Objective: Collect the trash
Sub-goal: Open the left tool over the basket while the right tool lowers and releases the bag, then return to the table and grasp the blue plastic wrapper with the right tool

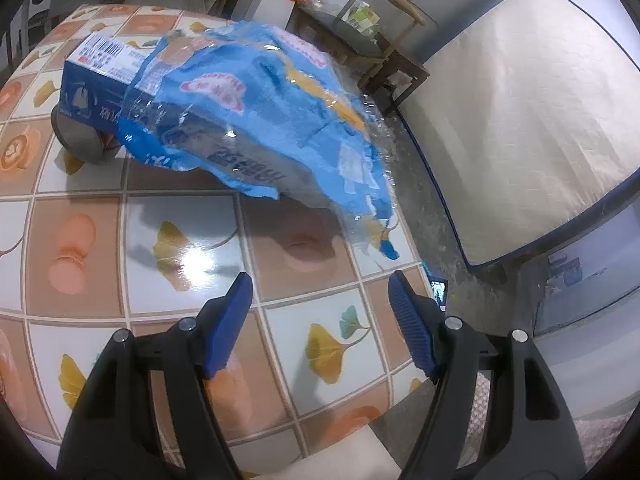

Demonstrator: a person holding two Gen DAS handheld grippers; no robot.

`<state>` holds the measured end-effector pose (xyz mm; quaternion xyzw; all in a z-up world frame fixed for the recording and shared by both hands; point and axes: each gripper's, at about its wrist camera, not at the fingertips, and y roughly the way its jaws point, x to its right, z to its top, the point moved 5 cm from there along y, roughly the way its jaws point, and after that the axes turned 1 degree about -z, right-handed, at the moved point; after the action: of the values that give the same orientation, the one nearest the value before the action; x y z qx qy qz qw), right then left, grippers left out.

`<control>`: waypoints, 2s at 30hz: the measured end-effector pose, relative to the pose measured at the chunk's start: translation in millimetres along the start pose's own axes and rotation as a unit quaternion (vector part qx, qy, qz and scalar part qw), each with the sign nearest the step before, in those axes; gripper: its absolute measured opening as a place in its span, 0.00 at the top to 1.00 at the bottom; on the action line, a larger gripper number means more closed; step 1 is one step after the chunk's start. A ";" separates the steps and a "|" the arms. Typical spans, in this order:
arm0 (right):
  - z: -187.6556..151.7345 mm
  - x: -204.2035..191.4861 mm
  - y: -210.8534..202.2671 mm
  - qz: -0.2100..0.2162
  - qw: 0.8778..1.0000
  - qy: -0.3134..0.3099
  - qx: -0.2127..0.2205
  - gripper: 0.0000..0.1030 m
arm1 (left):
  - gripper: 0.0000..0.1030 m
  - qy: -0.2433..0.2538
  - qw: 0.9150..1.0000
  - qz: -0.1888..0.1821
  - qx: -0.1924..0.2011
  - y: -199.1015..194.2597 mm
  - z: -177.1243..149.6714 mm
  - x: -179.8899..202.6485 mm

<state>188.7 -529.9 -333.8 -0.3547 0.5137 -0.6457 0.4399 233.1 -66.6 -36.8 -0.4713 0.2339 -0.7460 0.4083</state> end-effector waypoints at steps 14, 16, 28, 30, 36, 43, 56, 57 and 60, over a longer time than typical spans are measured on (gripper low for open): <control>-14.7 18.8 -83.5 0.081 0.991 0.098 0.033 0.55 | 0.31 -0.024 0.999 -0.012 0.039 -30.2 -7.9 -24.3; -21.1 15.1 -109.2 0.101 0.987 0.110 0.052 0.54 | 0.29 -0.028 0.998 -0.012 0.048 -39.3 -10.8 -28.7; -22.8 -89.0 -309.1 0.219 0.956 0.027 0.194 0.31 | 0.20 -0.053 0.993 0.006 0.109 -88.0 -28.0 -68.1; -20.2 -117.4 -337.1 0.243 0.948 -0.002 0.208 0.27 | 0.19 -0.051 0.992 0.010 0.117 -92.2 -28.5 -71.1; 2.5 -213.9 -397.9 0.307 0.917 -0.104 0.233 0.12 | 0.19 -0.057 0.991 0.015 0.118 -92.4 -36.5 -82.1; 48.5 -317.0 -388.4 0.293 0.918 -0.183 0.194 0.07 | 0.18 -0.054 0.991 0.027 0.118 -82.5 -38.8 -91.6; 120.0 -421.5 -336.0 0.220 0.926 -0.270 0.147 0.07 | 0.16 -0.048 0.991 0.046 0.117 -69.8 -30.1 -107.9; 120.8 -423.8 -333.2 0.228 0.927 -0.265 0.135 0.07 | 0.16 -0.049 0.991 0.045 0.117 -69.4 -29.6 -109.4; 117.1 -420.5 -330.8 0.246 0.926 -0.258 0.126 0.15 | 0.16 -0.053 0.991 0.042 0.116 -68.4 -29.5 -112.7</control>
<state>379.9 -150.8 12.1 -0.3133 0.3684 -0.4631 0.7428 205.2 63.9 -57.5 -0.4494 0.1435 -0.7239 0.5034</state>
